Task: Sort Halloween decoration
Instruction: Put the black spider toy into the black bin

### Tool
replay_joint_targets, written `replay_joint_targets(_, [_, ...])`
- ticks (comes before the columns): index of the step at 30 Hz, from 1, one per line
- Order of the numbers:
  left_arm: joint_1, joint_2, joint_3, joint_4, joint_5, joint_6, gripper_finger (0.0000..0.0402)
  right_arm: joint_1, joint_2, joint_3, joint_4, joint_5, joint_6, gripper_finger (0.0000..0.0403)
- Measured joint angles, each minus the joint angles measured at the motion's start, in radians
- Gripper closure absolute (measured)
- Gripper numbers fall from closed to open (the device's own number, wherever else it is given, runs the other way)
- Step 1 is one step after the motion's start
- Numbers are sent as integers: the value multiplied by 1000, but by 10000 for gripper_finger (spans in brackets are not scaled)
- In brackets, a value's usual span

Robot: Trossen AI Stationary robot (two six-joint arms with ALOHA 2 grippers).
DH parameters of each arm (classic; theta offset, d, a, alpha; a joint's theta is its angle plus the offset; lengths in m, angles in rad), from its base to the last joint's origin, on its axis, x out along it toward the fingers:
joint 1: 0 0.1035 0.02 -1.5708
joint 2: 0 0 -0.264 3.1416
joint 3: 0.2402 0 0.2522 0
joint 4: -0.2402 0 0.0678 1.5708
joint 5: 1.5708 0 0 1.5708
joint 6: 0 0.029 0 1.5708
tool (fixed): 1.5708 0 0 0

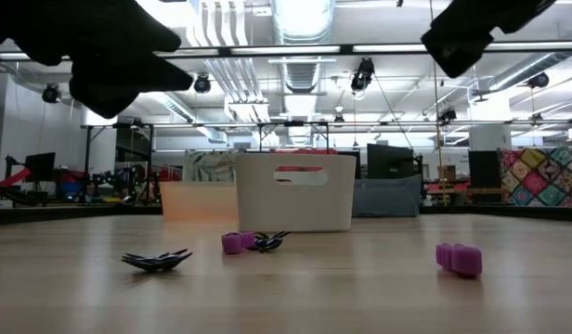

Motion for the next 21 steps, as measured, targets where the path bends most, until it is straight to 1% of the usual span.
replay_joint_targets(2, [0,36,38,-9,19,22,233,25,0,-18,21,23,23,337])
replay_joint_targets(5, [-2,93,105,-66,38,43,233,63,0,-43,65,57,45,339])
replay_joint_targets(10, [-7,176,225,-268,40,26,233,117,29,-55,106,94,73,338])
replay_joint_targets(13, [-10,218,297,-396,40,-5,233,142,74,-55,143,97,87,338])
replay_joint_targets(16, [-12,254,354,-482,39,-35,233,156,141,-55,204,97,99,339])
replay_joint_targets(21, [-15,272,368,-513,36,-53,233,166,281,-55,324,97,102,337])
